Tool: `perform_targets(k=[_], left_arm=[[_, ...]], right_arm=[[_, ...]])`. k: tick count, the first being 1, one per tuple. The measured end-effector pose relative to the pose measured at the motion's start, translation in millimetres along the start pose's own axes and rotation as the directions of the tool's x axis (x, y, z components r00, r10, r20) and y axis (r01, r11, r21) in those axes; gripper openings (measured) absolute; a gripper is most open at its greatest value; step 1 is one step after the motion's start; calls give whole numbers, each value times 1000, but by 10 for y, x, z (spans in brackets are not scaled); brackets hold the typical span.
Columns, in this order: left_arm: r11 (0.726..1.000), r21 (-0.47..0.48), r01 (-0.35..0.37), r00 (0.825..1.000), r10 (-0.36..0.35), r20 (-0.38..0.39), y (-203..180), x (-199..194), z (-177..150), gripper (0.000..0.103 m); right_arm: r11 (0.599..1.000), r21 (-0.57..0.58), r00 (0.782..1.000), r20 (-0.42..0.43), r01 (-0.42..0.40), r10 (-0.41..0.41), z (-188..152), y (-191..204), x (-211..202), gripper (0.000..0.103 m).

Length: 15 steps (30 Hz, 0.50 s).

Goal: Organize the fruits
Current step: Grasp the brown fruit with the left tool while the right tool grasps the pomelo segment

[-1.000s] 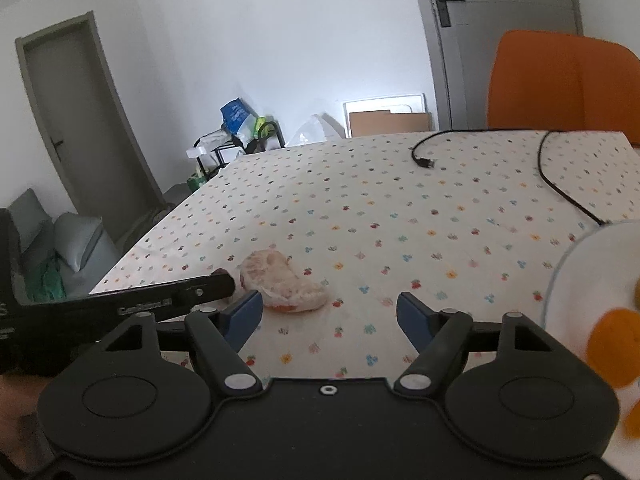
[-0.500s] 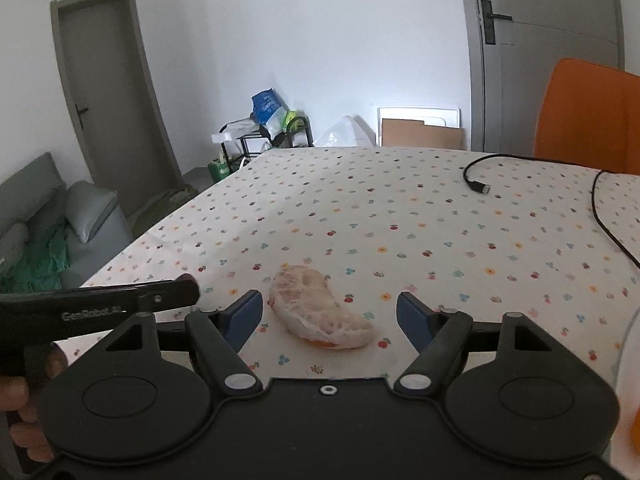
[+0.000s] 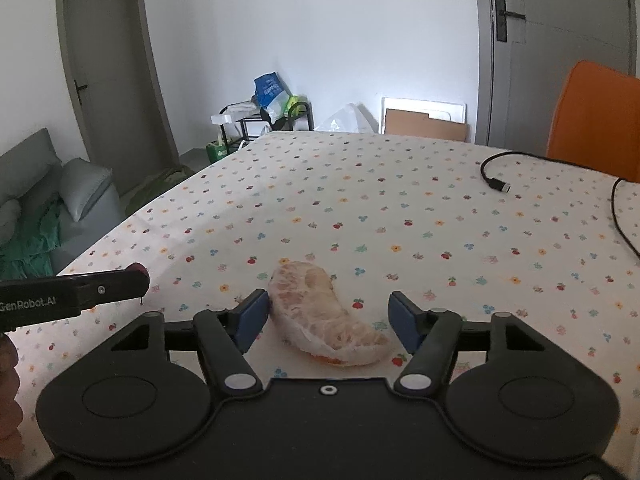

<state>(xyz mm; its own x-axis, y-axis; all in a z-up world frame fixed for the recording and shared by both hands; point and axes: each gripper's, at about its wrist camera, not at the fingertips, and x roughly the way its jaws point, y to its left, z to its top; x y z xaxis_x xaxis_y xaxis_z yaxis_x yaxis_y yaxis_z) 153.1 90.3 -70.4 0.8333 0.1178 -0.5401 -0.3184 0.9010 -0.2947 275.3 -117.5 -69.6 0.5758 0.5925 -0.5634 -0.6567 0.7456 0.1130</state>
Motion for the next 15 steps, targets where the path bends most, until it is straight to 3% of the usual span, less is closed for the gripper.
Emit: perform_targets(k=[6, 7, 15], left_arm=[[1000, 6, 8, 1000, -8, 1, -18, -27, -2, 22], [1000, 7, 10, 1000, -10, 2, -24, -32, -3, 22], [1000, 13, 21, 1000, -21, 1, -51, -58, -30, 22]], right_arm=[[1000, -29, 1000, -24, 2, -3, -11, 79, -39, 53], [999, -30, 1000, -23, -15, 14, -9, 88, -58, 42], [999, -1, 999, -40, -34, 34, -44, 105, -159, 39]])
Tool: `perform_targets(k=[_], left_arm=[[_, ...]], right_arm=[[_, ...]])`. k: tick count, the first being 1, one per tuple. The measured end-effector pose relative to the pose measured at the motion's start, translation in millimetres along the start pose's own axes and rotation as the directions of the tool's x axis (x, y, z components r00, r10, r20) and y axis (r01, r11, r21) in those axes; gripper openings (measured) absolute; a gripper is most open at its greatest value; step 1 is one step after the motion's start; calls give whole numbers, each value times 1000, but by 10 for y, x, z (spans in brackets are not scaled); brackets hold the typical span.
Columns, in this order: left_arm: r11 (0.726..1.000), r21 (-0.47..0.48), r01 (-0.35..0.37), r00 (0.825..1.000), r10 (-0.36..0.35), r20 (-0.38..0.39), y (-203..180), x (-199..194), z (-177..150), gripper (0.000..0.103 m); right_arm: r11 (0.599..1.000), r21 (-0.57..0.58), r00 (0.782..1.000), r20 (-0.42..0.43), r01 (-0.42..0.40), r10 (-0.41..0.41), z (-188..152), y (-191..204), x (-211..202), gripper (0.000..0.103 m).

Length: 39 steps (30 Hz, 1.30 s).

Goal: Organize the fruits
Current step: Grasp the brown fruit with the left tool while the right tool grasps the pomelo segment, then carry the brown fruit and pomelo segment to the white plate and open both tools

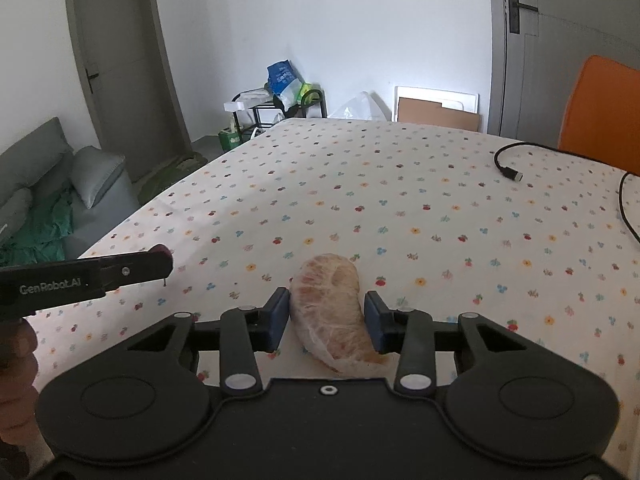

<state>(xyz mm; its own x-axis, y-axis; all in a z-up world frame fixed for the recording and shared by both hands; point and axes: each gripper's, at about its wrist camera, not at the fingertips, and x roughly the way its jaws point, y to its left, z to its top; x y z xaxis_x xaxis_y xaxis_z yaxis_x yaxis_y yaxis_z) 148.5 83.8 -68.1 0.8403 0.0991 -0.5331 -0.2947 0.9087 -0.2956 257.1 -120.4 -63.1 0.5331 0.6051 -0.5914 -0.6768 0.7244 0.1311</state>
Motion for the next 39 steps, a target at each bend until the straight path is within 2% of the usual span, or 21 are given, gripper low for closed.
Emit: perform_targets(k=[6, 11, 15, 17, 21, 39], left_arm=[[1000, 7, 2, 1000, -2, -4, -24, 17, -28, 22], [1000, 11, -2, 1000, 2, -11, -42, 59, -48, 22], [1000, 13, 1, 1000, -1, -17, -61, 73, -75, 22], [1000, 15, 5, 1000, -5, -15, -75, 62, -78, 22], [1000, 13, 14, 1000, -14, -6, -81, 28, -66, 22], [993, 74, 89, 996, -91, 27, -502, -216, -57, 22]], right_arm=[[1000, 19, 1000, -4, -19, 19, -70, 31, -81, 39], [999, -1, 999, 5, -33, 33, -90, 38, -50, 45], [999, -11, 999, 17, -39, 40, -86, 36, -16, 45], [999, -10, 999, 22, -38, 38, -82, 36, 1, 40], [1000, -10, 1000, 13, -25, 25, -68, 60, -20, 38], [998, 52, 992, 119, 41, -47, -128, -156, -735, 38]])
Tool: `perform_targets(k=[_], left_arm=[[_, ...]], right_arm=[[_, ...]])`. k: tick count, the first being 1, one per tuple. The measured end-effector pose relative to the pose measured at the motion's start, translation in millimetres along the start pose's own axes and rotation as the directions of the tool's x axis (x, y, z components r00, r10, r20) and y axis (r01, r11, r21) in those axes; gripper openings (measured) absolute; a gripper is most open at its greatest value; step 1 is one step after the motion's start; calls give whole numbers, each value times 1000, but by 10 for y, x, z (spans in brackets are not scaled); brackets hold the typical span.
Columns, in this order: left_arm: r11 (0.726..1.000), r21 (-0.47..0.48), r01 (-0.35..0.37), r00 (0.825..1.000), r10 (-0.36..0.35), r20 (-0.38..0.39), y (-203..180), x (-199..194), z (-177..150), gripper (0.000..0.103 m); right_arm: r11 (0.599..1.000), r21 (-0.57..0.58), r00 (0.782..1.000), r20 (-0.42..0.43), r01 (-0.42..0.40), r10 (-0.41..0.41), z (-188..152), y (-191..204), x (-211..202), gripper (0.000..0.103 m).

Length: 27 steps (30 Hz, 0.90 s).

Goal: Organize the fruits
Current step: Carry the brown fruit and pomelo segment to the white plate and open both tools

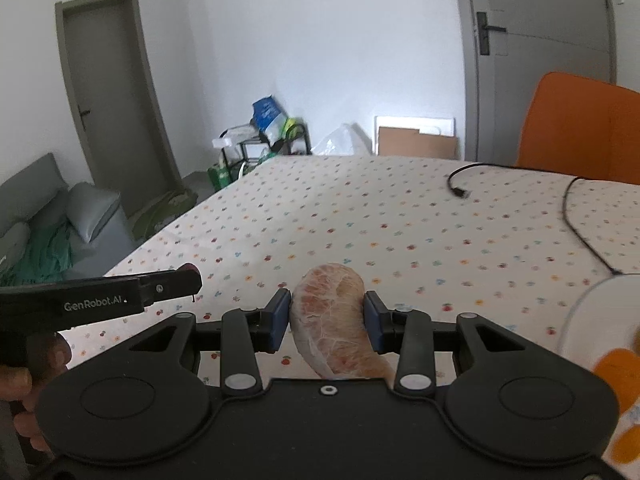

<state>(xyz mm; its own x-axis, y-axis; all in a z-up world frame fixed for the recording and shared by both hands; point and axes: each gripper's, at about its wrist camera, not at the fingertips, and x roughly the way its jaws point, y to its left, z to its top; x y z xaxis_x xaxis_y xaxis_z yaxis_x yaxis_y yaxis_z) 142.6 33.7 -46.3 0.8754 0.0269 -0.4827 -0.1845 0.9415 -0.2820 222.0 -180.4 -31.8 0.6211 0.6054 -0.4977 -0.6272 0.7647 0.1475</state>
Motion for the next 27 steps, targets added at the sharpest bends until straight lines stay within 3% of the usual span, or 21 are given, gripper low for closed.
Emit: perform_targets(k=[11, 27], left_arm=[[996, 64, 58, 998, -58, 4, -365, -81, -17, 22], [981, 134, 137, 991, -137, -11, -865, -10, -49, 22]], right_arm=[[996, 51, 995, 65, 74, -77, -52, -334, -470, 38], [961, 179, 965, 118, 212, -235, -278, -1024, -1069, 38]])
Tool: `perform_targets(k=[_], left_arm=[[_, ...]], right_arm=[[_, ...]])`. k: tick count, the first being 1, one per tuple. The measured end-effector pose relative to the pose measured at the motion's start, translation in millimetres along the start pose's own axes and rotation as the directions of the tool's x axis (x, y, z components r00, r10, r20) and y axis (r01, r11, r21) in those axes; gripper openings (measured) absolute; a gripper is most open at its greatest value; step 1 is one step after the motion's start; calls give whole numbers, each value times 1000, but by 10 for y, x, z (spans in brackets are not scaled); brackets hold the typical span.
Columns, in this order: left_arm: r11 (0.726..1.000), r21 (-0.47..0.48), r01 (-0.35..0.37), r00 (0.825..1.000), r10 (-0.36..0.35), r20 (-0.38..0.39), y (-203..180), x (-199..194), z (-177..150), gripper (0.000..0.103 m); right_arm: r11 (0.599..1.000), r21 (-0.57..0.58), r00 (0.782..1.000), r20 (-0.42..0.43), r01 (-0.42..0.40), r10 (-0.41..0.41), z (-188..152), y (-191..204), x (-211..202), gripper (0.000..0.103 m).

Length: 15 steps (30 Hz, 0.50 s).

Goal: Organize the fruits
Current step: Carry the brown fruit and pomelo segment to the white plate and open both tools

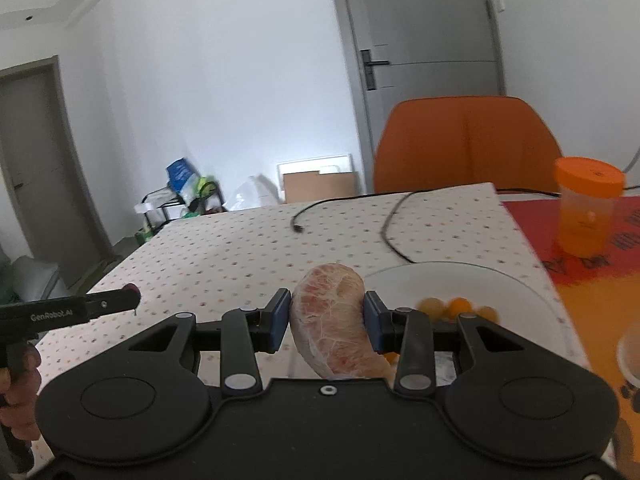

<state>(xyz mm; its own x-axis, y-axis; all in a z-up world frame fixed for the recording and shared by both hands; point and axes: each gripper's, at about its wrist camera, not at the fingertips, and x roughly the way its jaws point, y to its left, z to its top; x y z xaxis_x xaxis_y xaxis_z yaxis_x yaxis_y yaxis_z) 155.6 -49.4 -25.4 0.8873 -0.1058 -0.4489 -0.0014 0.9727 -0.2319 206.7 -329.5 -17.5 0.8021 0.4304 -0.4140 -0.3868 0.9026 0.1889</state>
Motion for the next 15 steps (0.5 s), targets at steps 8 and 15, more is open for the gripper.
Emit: perform_targets(k=[8, 15], left_arm=[[998, 38, 46, 999, -45, -18, -247, 92, -36, 22], [995, 72, 74, 997, -71, -39, -449, 197, -61, 22]], right_arm=[[998, 42, 999, -3, 42, -42, -148, -252, -113, 38], [996, 70, 998, 7, 63, -64, -205, -384, -93, 38]])
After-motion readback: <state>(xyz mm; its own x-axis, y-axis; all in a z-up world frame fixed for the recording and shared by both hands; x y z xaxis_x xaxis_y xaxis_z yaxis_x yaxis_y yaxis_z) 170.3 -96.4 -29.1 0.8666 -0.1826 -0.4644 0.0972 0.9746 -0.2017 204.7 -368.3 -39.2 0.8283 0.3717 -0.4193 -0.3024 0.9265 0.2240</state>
